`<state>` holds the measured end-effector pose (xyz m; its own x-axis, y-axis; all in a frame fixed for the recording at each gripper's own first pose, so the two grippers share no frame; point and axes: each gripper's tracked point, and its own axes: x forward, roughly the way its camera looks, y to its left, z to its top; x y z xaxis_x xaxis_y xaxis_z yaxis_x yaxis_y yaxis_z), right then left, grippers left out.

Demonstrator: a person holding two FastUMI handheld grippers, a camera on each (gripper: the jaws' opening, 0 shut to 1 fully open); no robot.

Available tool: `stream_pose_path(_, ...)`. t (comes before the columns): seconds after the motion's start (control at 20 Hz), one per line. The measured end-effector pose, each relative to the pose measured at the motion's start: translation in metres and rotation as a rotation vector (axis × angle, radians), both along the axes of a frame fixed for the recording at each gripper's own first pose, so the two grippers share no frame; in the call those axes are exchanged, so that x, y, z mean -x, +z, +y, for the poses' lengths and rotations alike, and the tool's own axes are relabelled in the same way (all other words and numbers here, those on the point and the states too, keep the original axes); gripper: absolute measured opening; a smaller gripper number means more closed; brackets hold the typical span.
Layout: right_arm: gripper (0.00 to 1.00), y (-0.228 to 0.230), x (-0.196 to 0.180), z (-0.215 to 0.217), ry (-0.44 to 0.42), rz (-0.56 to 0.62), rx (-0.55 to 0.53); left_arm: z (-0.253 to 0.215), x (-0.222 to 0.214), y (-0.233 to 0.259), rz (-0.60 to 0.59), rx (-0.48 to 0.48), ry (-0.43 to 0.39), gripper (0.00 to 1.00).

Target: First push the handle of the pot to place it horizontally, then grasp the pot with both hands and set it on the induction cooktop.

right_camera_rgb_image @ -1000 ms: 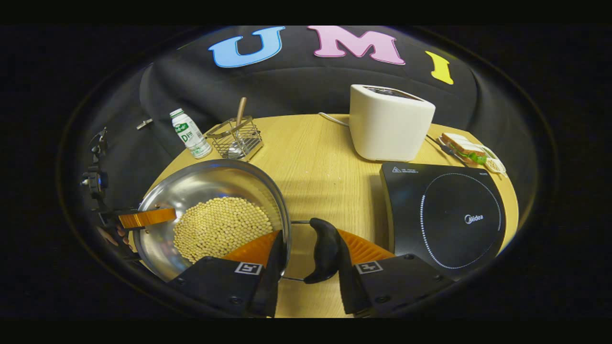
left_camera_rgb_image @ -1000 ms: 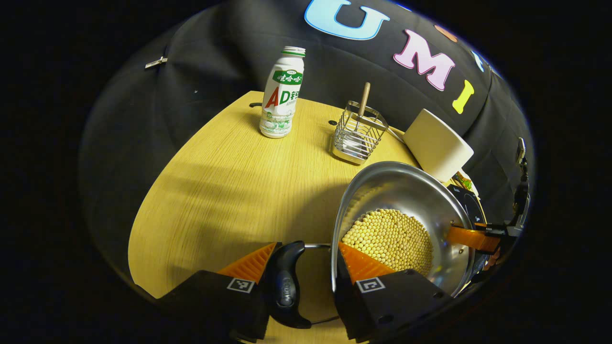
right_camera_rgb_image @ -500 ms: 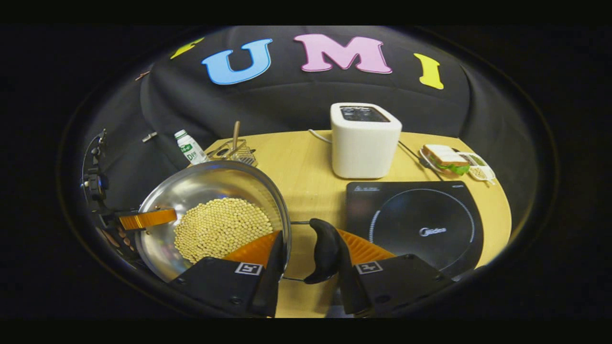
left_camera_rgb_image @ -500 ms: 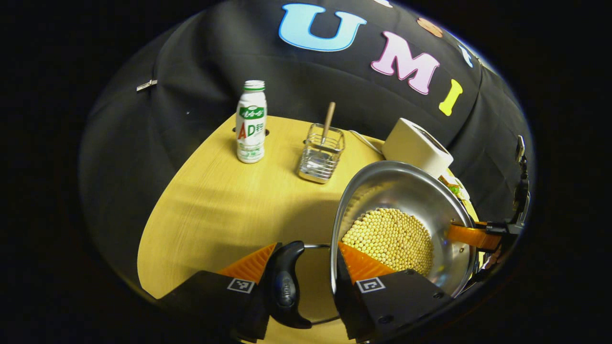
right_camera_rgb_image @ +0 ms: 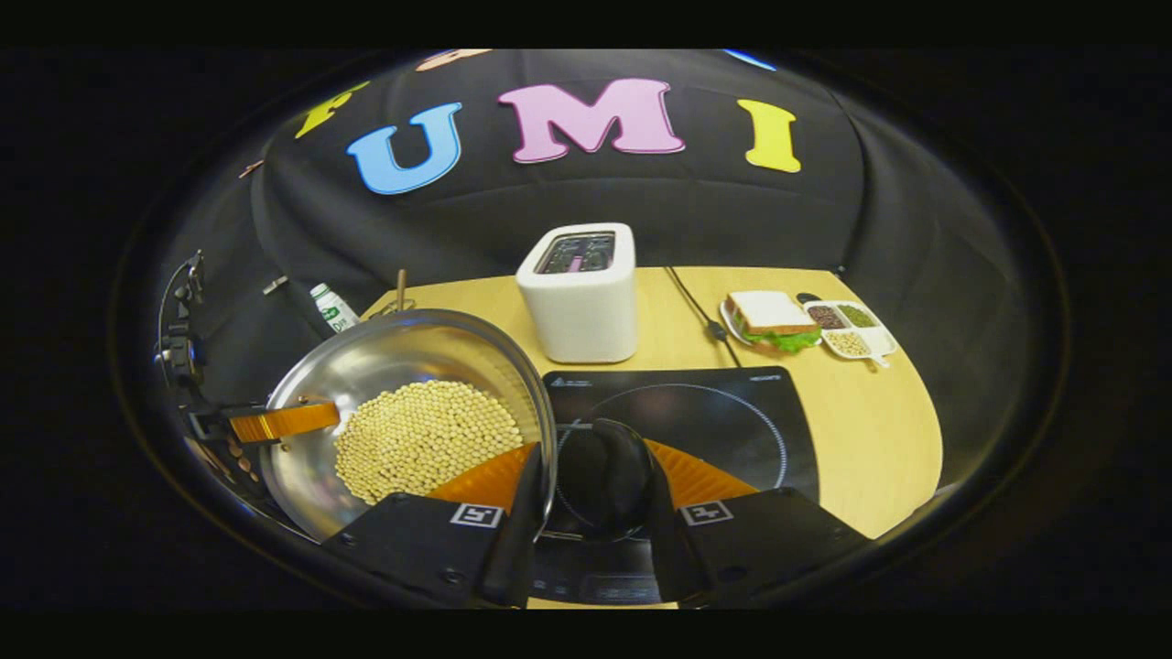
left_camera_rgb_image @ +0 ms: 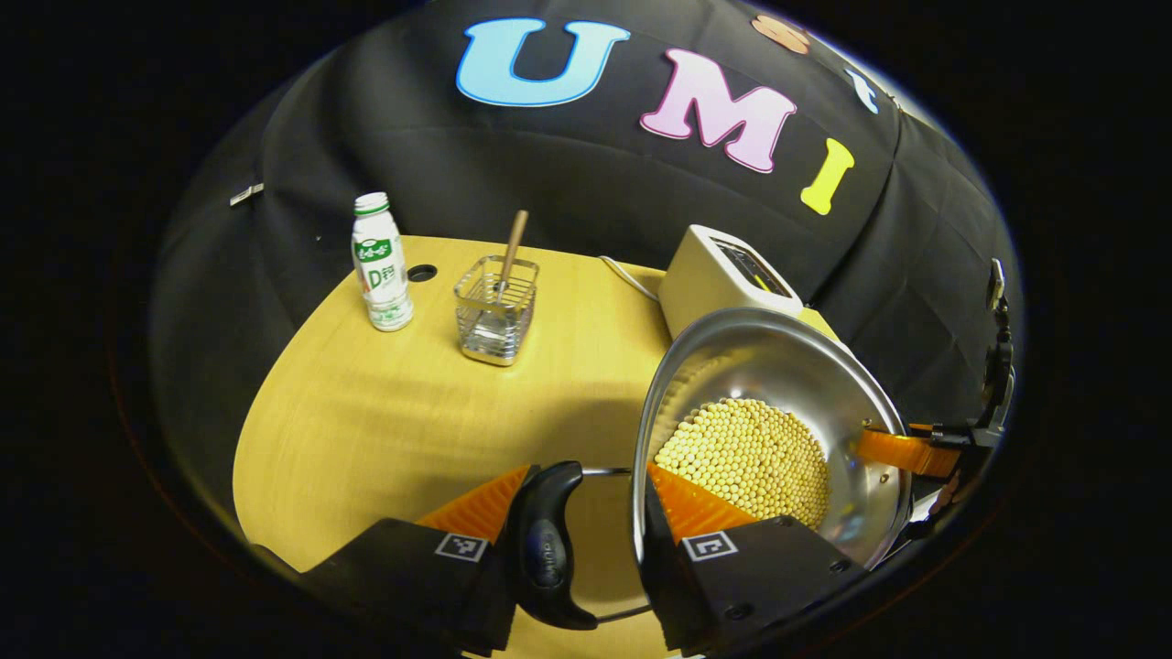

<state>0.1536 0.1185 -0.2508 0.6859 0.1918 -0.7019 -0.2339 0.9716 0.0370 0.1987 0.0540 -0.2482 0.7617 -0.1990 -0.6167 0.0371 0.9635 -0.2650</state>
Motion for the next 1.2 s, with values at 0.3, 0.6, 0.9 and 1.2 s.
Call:
stream_pose_path(0.3, 0.55, 0.008, -0.017, -0.06, -0.023, 0.004, -0.004, -0.06, -0.011, 0.007, 0.002, -0.004, -0.021, 0.62)
stream_pose_path(0.6, 0.55, 0.004, -0.032, -0.112, -0.056, 0.02, 0.004, -0.113, -0.028, -0.002, 0.013, 0.006, -0.048, 0.62)
stream_pose_path(0.9, 0.55, -0.008, -0.044, -0.15, -0.08, 0.044, 0.011, -0.151, -0.041, -0.018, 0.031, 0.014, -0.065, 0.62)
stream_pose_path(1.2, 0.55, -0.02, -0.052, -0.17, -0.086, 0.06, 0.013, -0.171, -0.05, -0.03, 0.036, 0.013, -0.062, 0.62)
